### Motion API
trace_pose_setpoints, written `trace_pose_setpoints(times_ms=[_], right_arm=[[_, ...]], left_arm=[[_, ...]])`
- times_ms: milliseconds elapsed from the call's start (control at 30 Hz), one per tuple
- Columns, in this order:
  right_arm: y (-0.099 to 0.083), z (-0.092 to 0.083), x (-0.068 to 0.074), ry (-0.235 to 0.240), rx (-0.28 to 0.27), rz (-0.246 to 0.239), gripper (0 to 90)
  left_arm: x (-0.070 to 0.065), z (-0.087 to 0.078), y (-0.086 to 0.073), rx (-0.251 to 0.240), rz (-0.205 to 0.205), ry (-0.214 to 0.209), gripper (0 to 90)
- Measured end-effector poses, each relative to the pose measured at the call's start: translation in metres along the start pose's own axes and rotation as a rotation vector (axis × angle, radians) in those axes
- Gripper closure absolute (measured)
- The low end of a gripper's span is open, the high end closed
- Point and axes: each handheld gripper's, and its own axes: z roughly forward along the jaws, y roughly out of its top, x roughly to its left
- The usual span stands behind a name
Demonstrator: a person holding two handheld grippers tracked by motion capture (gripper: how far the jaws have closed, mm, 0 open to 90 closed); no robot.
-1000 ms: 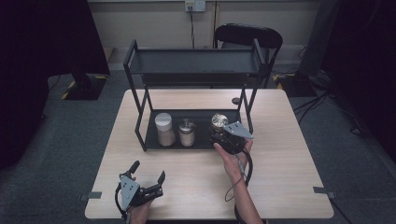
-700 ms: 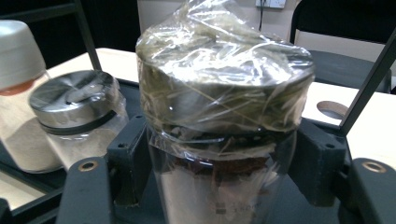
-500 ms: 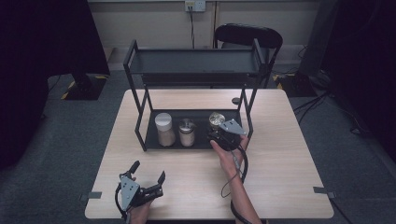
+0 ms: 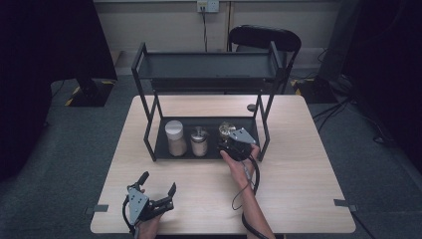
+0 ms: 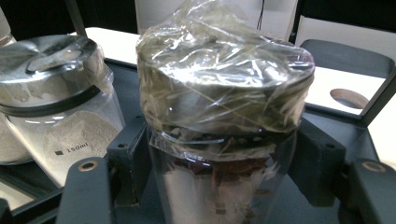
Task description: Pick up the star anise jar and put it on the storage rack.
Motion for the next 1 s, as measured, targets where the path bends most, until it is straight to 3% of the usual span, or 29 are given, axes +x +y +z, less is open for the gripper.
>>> trace_pose_setpoints(times_ms=[633,1000], right_arm=[[-0.0045,0.0052,-0.0014,-0.002,0.027,-0.003,31.6],[-0.0073,0.0040,-0.0043,-0.002,0.031,0.021,31.6]], left_arm=[[-0.0006,0.0000,0.0001,0.001,0.000,0.003,0.1],[-0.0003,0.0001,0.0002,0.001,-0.001,0.002,0.1]])
